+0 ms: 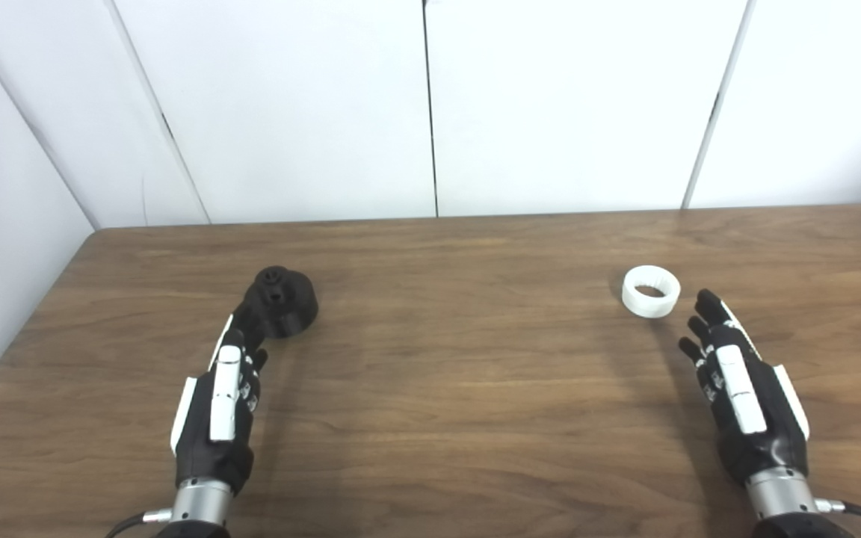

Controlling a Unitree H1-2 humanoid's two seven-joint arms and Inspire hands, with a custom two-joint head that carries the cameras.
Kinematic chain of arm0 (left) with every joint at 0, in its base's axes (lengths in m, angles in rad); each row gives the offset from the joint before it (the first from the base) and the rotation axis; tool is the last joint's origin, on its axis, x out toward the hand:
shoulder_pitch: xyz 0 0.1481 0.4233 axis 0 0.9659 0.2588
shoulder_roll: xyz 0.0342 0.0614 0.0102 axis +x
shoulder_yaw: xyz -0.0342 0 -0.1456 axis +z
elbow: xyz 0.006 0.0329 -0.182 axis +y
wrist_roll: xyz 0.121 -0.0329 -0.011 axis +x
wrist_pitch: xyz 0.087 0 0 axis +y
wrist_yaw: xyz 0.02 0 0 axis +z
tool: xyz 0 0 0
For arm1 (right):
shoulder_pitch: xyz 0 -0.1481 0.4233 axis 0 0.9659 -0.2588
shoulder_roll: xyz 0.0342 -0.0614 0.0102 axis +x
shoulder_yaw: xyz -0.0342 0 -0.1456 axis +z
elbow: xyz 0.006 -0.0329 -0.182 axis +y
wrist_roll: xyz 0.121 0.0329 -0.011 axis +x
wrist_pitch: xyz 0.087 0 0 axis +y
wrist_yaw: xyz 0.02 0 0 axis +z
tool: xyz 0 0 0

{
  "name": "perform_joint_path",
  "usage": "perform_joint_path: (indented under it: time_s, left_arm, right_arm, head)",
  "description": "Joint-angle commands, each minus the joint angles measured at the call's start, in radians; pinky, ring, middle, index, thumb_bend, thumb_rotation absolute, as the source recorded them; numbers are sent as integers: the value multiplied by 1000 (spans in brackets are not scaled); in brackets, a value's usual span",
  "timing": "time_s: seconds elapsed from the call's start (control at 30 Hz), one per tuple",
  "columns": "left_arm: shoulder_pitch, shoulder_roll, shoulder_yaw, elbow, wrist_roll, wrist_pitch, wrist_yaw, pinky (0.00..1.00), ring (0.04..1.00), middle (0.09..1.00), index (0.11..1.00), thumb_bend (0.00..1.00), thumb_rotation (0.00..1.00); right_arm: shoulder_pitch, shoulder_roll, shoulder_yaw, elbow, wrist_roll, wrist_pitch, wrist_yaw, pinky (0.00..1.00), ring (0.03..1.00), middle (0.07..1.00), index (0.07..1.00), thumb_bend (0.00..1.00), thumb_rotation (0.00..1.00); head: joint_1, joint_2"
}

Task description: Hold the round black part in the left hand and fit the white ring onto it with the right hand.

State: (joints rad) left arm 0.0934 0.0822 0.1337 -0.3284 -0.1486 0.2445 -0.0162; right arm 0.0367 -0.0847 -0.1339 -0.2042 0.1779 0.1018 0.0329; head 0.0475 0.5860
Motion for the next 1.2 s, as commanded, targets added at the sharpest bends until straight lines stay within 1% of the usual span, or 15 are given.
perform_joint_path:
  time_s: [0.0,0.07,0.1,0.17,0.23,0.33,0.37,0.47,0.57,0.7,0.93,0.97,1.0,1.03,1.17]
  left_arm:
    - [-46,36,5,-44,36,-3,7,1000,1000,1000,988,423,706]
    - [-58,57,8,-48,81,10,18,1000,1000,1000,978,439,569]
    - [-66,70,8,-49,103,14,21,1000,991,988,965,481,475]
    - [-80,90,11,-52,135,35,25,1000,992,990,961,522,411]
    - [-97,110,17,-61,156,82,29,977,984,986,946,598,351]
    - [-122,144,14,-74,202,141,29,968,994,991,944,731,244]
    - [-131,165,6,-72,230,152,27,964,990,987,947,809,223]
    - [-155,233,-21,-72,323,178,14,960,985,978,954,902,201]
    - [-177,289,-31,-70,360,202,-13,884,948,963,959,942,144]
    - [-202,329,-32,-45,370,207,-37,941,986,987,964,955,79]
    - [-257,429,-94,41,485,216,-93,941,1000,1000,977,965,94]
    - [-266,444,-102,56,500,209,-97,945,1000,1000,977,966,91]
    - [-271,456,-107,67,512,199,-99,986,1000,1000,968,964,83]
    - [-273,463,-110,73,520,192,-101,993,1000,1000,965,963,82]
    - [-284,506,-141,96,584,169,-111,974,1000,987,934,973,104]
  right_arm:
    - [-25,-9,0,-17,3,-24,8,933,970,964,921,619,769]
    - [-25,-10,-1,-13,8,-27,10,930,969,964,920,616,769]
    - [-26,-11,-3,-8,14,-31,13,933,969,963,919,615,761]
    - [-28,-14,-3,0,20,-37,18,938,971,963,920,618,756]
    - [-28,-13,-2,3,17,-39,16,943,971,963,921,619,758]
    - [-28,-11,0,4,11,-38,13,940,969,960,918,610,763]
    - [-28,-11,1,5,9,-39,14,939,969,962,919,605,764]
    - [-31,-12,2,12,6,-42,13,931,968,961,918,605,760]
    - [-33,-10,3,14,4,-41,12,927,970,960,916,596,757]
    - [-33,-7,9,16,-8,-39,9,911,958,955,911,586,767]
    - [-27,-11,13,20,-13,-54,14,909,955,951,908,598,776]
    - [-27,-11,11,20,-12,-56,14,909,955,950,907,599,775]
    - [-26,-11,11,20,-11,-57,14,902,955,948,904,599,778]
    - [-26,-12,11,20,-10,-58,15,902,955,948,904,597,780]
    - [-24,-15,12,21,-20,-61,13,893,948,942,897,598,793]
  head:
    - [4,1]
    - [8,0]
    - [12,-1]
    - [14,0]
    - [19,-2]
    - [25,-5]
    - [29,-4]
    - [33,-5]
    - [36,-7]
    - [37,-9]
    - [33,-10]
    - [33,-10]
    - [33,-9]
    - [33,-9]
    - [35,-9]
